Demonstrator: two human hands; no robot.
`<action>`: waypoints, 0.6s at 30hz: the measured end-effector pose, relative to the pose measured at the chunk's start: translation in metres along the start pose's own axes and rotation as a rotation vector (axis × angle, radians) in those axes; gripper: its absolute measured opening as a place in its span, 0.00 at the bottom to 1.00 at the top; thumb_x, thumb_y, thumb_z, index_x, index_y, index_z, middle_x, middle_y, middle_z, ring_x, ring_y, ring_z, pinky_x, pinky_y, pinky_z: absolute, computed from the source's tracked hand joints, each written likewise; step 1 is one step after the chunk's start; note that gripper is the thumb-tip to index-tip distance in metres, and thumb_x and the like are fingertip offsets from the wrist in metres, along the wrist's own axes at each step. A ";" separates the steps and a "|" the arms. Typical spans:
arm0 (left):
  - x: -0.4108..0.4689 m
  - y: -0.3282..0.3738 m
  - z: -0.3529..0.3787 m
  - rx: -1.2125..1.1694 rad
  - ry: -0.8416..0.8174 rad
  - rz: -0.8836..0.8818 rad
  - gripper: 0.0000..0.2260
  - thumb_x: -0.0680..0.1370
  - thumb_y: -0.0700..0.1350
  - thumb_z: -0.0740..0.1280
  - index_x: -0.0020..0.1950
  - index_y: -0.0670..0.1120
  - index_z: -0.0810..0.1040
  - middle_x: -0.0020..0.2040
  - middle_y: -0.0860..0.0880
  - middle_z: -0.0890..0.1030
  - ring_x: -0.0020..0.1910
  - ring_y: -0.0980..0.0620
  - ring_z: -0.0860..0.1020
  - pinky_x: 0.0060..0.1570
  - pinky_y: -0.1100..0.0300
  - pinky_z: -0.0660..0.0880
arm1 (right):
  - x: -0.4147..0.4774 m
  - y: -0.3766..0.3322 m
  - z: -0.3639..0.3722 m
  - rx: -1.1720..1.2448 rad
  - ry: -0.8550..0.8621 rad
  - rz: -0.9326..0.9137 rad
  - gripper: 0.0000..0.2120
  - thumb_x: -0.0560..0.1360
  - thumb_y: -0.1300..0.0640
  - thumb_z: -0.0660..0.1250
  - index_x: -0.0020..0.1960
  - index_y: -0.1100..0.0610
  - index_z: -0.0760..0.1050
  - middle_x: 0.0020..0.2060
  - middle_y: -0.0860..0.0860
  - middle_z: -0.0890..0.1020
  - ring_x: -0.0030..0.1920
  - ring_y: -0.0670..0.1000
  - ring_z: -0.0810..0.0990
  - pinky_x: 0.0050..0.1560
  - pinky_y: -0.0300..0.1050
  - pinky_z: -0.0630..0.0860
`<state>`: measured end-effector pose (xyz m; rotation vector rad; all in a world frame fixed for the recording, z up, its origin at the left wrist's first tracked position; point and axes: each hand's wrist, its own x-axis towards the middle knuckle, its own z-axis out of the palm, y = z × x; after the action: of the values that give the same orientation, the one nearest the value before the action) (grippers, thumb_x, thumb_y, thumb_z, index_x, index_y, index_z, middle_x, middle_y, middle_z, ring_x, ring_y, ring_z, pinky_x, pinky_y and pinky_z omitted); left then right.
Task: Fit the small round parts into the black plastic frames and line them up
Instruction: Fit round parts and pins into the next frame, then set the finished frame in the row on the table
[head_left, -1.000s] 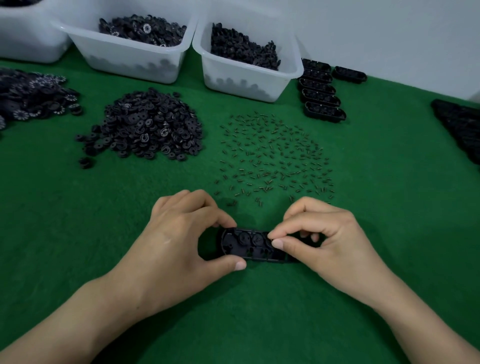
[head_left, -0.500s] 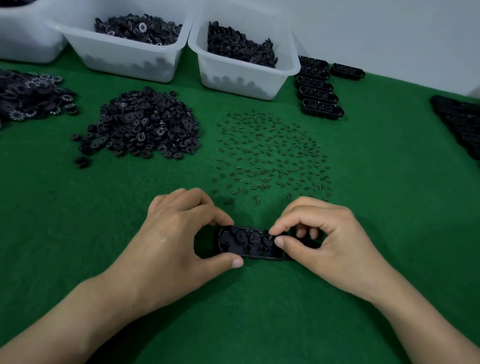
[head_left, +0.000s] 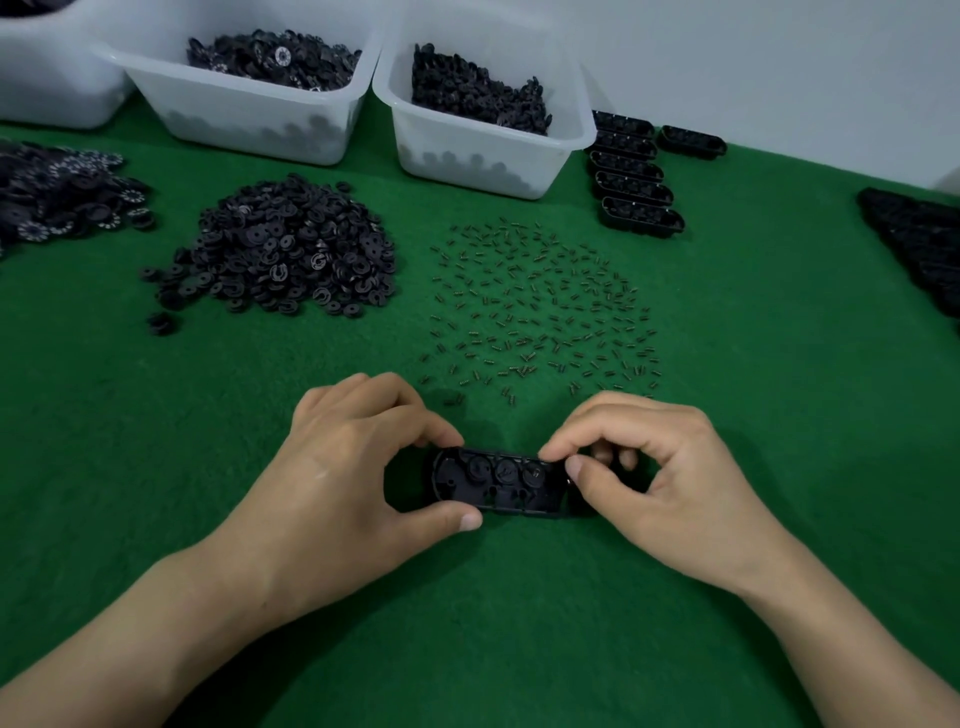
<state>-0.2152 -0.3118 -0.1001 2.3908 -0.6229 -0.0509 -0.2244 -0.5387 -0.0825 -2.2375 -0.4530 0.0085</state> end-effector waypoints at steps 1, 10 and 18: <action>0.000 0.000 0.000 0.003 0.000 0.001 0.21 0.64 0.68 0.61 0.48 0.57 0.78 0.43 0.60 0.73 0.46 0.60 0.71 0.52 0.63 0.65 | -0.001 0.000 0.001 -0.006 -0.008 -0.004 0.10 0.68 0.65 0.66 0.40 0.54 0.82 0.35 0.45 0.80 0.34 0.45 0.75 0.36 0.28 0.66; 0.001 0.002 0.000 0.011 -0.005 -0.004 0.21 0.64 0.68 0.62 0.48 0.57 0.78 0.43 0.60 0.73 0.46 0.60 0.71 0.52 0.64 0.64 | -0.002 0.000 -0.005 -0.035 -0.016 -0.001 0.11 0.68 0.64 0.64 0.42 0.52 0.82 0.38 0.44 0.80 0.36 0.46 0.76 0.35 0.35 0.70; -0.001 0.009 -0.002 0.053 0.014 -0.030 0.23 0.63 0.66 0.63 0.48 0.53 0.79 0.43 0.58 0.74 0.45 0.58 0.72 0.51 0.59 0.66 | -0.009 -0.003 -0.003 -0.183 -0.129 -0.007 0.07 0.66 0.52 0.75 0.40 0.49 0.77 0.44 0.41 0.77 0.45 0.44 0.76 0.43 0.29 0.65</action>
<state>-0.2196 -0.3162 -0.0929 2.4494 -0.5883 -0.0313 -0.2335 -0.5425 -0.0793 -2.4240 -0.5501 0.1120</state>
